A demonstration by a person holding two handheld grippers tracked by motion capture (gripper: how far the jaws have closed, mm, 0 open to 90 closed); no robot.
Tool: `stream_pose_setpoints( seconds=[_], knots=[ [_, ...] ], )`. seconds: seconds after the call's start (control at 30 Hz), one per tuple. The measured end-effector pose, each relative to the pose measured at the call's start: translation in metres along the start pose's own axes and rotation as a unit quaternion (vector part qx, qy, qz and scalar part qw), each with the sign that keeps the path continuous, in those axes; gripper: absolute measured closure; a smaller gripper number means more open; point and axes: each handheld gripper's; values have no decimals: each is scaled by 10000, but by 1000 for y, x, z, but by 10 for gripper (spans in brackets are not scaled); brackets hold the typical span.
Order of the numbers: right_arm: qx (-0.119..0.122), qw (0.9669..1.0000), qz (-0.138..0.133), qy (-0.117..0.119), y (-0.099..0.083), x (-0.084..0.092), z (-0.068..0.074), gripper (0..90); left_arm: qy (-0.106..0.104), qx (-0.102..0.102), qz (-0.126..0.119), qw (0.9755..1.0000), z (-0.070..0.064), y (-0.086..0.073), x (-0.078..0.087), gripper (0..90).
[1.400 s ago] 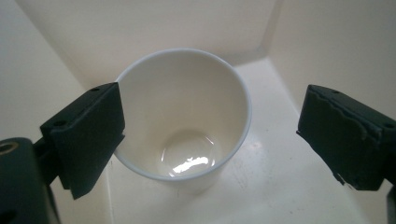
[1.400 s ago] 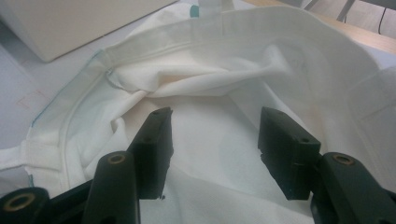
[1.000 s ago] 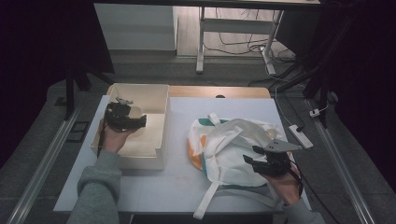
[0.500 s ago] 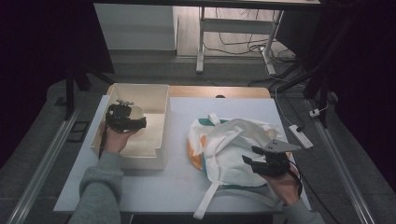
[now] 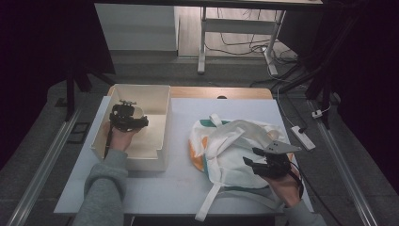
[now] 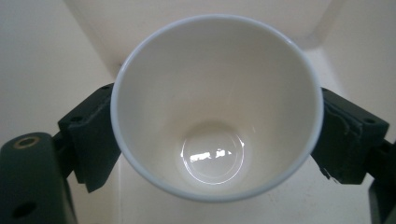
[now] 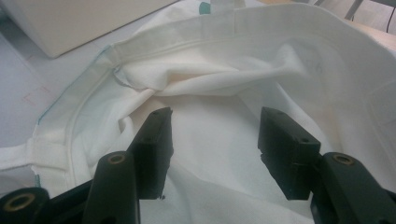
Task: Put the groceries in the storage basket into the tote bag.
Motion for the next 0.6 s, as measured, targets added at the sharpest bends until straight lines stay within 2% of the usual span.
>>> stream_pose_setpoints(
  seconds=[0.2,0.47,0.6],
  knots=[
    [5,10000,5,1,0,0,0,449,-72,45,-25,10000,2,1,-1,191],
    [2,10000,3,-4,0,0,0,449,-191,-24,-17,9998,2,0,0,200],
    [6,10000,8,-5,0,-1,0,449,-282,-117,-94,9995,0,0,5,202]
  ],
)
Point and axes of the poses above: each handheld gripper's, and its own axes: x roughly backward along the jaws, y roughly out of its top, z roughly to its left, and after that the axes turned 10 degrees about -y, right-handed
